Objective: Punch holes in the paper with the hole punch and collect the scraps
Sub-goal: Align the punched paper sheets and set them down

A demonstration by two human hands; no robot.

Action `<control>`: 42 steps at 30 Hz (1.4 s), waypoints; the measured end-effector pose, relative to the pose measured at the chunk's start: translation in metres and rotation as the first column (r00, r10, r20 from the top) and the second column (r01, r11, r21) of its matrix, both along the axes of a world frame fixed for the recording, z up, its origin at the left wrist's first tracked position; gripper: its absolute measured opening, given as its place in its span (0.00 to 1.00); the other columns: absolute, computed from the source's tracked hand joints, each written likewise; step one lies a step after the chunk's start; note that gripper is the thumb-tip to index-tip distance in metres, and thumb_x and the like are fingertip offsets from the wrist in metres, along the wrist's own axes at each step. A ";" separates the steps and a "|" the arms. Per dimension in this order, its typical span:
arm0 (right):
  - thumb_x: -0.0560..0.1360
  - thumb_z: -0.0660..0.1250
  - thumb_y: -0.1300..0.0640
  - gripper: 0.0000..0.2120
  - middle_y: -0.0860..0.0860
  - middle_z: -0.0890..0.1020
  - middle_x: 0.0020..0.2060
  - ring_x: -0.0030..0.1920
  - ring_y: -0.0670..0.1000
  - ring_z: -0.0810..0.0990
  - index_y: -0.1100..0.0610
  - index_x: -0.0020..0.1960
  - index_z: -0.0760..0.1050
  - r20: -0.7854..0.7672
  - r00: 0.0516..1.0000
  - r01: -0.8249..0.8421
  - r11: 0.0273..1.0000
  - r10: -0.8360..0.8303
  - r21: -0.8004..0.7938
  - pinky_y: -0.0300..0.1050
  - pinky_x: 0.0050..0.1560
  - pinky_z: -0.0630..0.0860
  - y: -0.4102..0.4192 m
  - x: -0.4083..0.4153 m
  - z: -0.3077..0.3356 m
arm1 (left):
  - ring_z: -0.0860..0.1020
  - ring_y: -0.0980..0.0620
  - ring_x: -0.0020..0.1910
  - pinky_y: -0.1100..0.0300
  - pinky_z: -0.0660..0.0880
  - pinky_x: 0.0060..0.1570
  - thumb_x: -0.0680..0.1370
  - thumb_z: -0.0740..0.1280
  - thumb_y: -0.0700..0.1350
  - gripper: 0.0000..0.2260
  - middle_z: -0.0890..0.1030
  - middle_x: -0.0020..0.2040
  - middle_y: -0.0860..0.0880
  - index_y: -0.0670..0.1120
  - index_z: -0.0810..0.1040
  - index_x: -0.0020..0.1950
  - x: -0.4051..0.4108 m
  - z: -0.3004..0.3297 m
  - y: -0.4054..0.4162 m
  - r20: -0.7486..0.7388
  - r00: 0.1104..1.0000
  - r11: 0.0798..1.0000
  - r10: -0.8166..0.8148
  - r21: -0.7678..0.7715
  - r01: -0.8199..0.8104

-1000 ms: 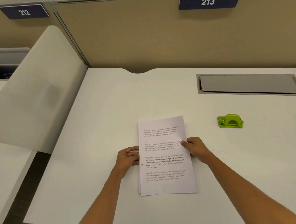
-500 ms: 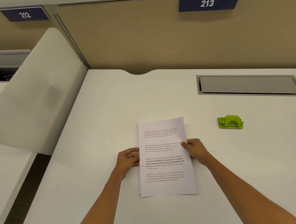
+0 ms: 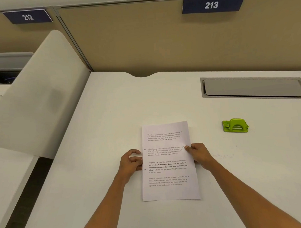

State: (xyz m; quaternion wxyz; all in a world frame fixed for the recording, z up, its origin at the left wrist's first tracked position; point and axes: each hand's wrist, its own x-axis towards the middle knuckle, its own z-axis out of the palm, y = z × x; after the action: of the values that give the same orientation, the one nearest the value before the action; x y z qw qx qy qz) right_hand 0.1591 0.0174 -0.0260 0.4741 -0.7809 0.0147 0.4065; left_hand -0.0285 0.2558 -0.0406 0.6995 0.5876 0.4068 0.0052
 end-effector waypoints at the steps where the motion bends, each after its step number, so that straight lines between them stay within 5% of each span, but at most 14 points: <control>1: 0.80 0.65 0.56 0.14 0.65 0.84 0.50 0.53 0.67 0.83 0.68 0.49 0.80 0.002 1.000 -0.002 1.000 0.002 -0.002 0.66 0.54 0.79 0.000 0.000 0.000 | 0.83 0.43 0.36 0.46 0.83 0.44 0.74 0.66 0.25 0.11 0.84 0.37 0.40 0.39 0.76 0.50 0.001 0.001 -0.001 -0.001 1.000 1.000 -0.003 0.012 0.003; 13: 0.80 0.65 0.56 0.12 0.62 0.85 0.49 0.51 0.64 0.84 0.66 0.50 0.81 -0.006 1.000 0.008 1.000 -0.008 -0.003 0.65 0.53 0.81 0.001 -0.001 0.000 | 0.84 0.45 0.37 0.53 0.83 0.39 0.75 0.67 0.26 0.05 0.83 0.35 0.42 0.34 0.80 0.47 0.001 0.001 -0.002 -0.059 0.998 0.999 0.009 0.043 -0.007; 20: 0.80 0.66 0.56 0.12 0.61 0.85 0.48 0.51 0.63 0.84 0.65 0.50 0.81 0.005 1.000 0.015 1.000 -0.015 -0.005 0.64 0.54 0.81 0.000 -0.002 -0.001 | 0.85 0.44 0.38 0.55 0.83 0.39 0.75 0.67 0.27 0.05 0.85 0.42 0.36 0.32 0.81 0.49 0.003 0.000 -0.002 -0.091 0.996 0.999 0.004 0.035 -0.001; 25: 0.80 0.66 0.55 0.13 0.63 0.85 0.49 0.52 0.65 0.83 0.66 0.51 0.81 -0.003 1.000 0.010 1.000 -0.010 0.007 0.66 0.53 0.80 -0.001 -0.001 0.000 | 0.85 0.39 0.43 0.49 0.84 0.45 0.78 0.65 0.32 0.06 0.86 0.46 0.36 0.33 0.82 0.49 0.005 0.001 0.001 -0.103 0.995 1.000 -0.001 -0.020 -0.001; 30: 0.80 0.65 0.55 0.13 0.62 0.85 0.50 0.52 0.65 0.84 0.65 0.52 0.81 -0.018 1.000 0.005 1.000 -0.005 0.023 0.67 0.53 0.80 -0.001 -0.001 -0.001 | 0.85 0.41 0.40 0.49 0.84 0.41 0.76 0.72 0.36 0.05 0.86 0.42 0.38 0.35 0.80 0.46 0.007 0.003 -0.002 -0.071 0.997 0.999 0.032 -0.017 -0.033; 42: 0.80 0.65 0.55 0.14 0.65 0.84 0.50 0.52 0.65 0.84 0.66 0.53 0.80 -0.015 1.000 -0.002 0.997 0.003 0.072 0.64 0.52 0.81 -0.006 -0.003 0.001 | 0.84 0.46 0.35 0.54 0.82 0.35 0.76 0.71 0.34 0.04 0.85 0.38 0.40 0.38 0.80 0.41 0.006 -0.001 -0.006 -0.035 0.998 0.997 0.056 0.060 -0.054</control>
State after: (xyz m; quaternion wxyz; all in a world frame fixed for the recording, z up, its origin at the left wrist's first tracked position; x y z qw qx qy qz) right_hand 0.1563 0.0114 -0.0249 0.5014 -0.7601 0.0027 0.4134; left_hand -0.0224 0.2501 -0.0420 0.6739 0.5965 0.4351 0.0258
